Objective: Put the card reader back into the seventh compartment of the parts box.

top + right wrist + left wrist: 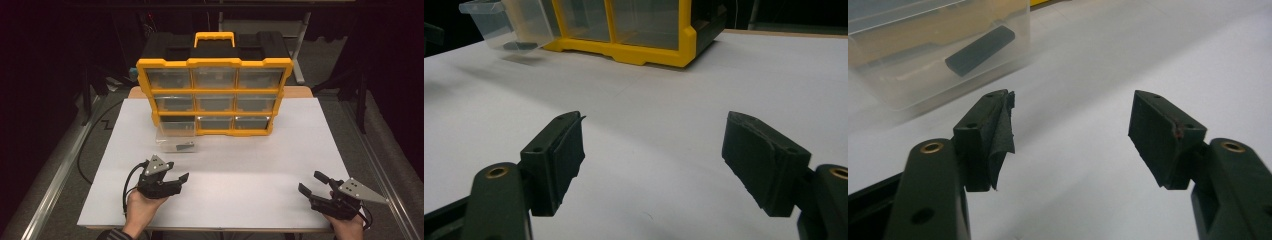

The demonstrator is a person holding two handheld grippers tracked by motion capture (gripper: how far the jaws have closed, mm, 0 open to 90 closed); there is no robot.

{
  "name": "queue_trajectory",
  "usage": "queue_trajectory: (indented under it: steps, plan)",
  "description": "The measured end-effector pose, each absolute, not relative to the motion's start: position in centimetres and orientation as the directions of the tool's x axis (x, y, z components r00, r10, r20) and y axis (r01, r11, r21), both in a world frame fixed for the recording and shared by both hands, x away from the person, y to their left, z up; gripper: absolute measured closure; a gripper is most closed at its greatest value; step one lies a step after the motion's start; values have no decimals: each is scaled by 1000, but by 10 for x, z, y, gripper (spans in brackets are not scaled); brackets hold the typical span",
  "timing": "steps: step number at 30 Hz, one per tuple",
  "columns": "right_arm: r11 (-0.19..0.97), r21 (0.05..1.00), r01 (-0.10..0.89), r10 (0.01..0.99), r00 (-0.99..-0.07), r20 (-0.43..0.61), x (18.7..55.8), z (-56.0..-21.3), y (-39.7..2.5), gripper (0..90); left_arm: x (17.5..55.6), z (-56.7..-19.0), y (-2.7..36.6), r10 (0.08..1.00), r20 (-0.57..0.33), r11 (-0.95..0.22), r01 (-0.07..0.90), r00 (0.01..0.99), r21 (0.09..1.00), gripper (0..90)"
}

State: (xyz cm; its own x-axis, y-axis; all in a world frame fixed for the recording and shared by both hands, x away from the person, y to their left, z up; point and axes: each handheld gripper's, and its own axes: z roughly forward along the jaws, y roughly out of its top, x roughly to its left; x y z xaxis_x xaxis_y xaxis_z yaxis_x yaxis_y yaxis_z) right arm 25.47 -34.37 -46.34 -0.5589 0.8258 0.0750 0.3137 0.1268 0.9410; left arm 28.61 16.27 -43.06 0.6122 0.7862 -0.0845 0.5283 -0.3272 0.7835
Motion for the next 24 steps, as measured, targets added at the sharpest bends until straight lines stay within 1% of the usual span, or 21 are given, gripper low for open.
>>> queue_trajectory:
  steps: [14,24]
  plan:
    - [124,941,316,827,-557,79,255,-463,-344,252,282,-437,184,815,-92,-270,515,572,814,338]
    - [123,940,318,828,-555,80,255,-463,-344,252,277,-442,195,838,-78,-245,498,541,832,330]
